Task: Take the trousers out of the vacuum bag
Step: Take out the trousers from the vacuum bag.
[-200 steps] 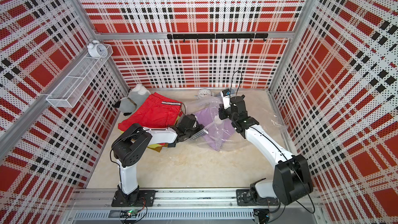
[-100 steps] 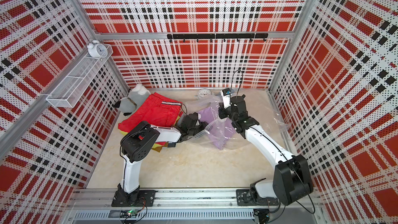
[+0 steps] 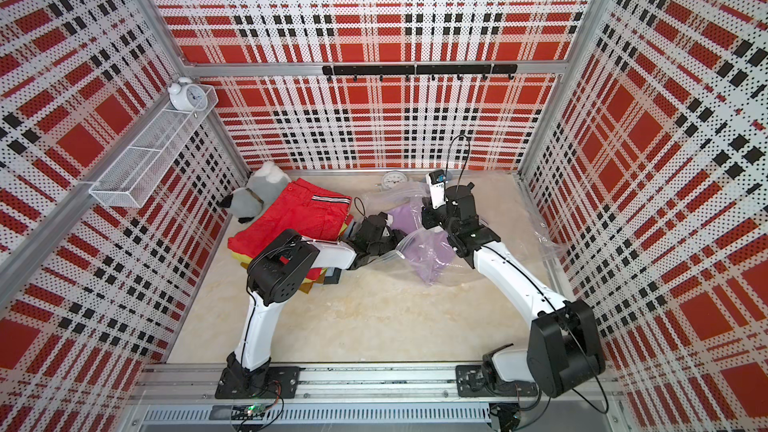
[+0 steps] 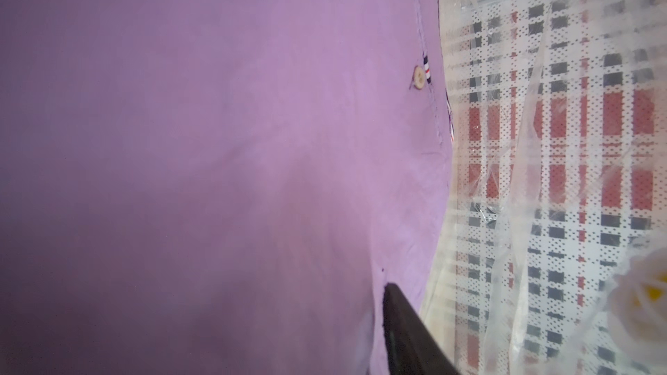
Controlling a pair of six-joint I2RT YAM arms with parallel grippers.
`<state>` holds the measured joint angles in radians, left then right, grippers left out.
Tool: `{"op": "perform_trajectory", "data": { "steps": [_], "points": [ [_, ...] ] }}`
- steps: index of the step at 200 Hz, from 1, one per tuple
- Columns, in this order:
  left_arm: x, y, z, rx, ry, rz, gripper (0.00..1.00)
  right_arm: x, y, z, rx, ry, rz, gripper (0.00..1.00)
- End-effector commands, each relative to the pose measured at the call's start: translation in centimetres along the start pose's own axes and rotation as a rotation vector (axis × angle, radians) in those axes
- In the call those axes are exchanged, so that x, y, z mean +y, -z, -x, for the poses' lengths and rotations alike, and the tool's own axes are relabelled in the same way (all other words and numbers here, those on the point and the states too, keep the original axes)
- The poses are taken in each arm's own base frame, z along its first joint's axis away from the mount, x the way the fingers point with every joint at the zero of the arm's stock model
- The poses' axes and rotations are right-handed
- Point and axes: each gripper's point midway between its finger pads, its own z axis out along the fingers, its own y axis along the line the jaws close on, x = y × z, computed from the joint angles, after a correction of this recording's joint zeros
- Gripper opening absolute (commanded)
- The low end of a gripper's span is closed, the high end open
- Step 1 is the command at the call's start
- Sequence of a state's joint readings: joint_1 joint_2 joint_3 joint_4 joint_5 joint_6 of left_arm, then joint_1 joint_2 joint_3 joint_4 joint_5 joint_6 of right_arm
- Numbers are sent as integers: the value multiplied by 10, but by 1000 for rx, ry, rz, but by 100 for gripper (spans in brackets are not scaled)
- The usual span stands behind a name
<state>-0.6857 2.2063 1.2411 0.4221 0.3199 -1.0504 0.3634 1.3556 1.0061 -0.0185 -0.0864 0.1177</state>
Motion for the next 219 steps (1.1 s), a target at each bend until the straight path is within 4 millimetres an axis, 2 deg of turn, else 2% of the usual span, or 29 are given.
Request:
{"op": "perform_trajectory", "data": {
  "steps": [1, 25, 59, 85, 104, 131, 182, 219],
  "points": [
    [24, -10, -5, 21, 16, 53, 41, -1, 8, 9, -40, -5, 2, 0],
    [20, -12, 0, 11, 7, 48, 34, -1, 9, 11, -46, -3, 0, 0],
    [11, -15, 5, 4, -8, 29, 15, -1, 9, 9, -42, -2, -2, 0],
    [1, -9, 12, -14, -51, 50, 9, -3, 10, 9, -42, 2, -12, 0],
    [-9, 0, 23, -38, -105, 86, 7, -5, 11, 7, -39, 4, -23, 0],
    [-38, 19, 40, -77, -179, 94, 2, -8, 6, -1, -20, 8, -36, 0],
    [-85, 55, 63, -131, -356, 157, 2, -14, -1, -9, 2, 4, -68, 0],
    [-100, 77, 66, -129, -437, 193, 1, -28, -5, -14, 20, -23, -115, 0]
  ]
}}
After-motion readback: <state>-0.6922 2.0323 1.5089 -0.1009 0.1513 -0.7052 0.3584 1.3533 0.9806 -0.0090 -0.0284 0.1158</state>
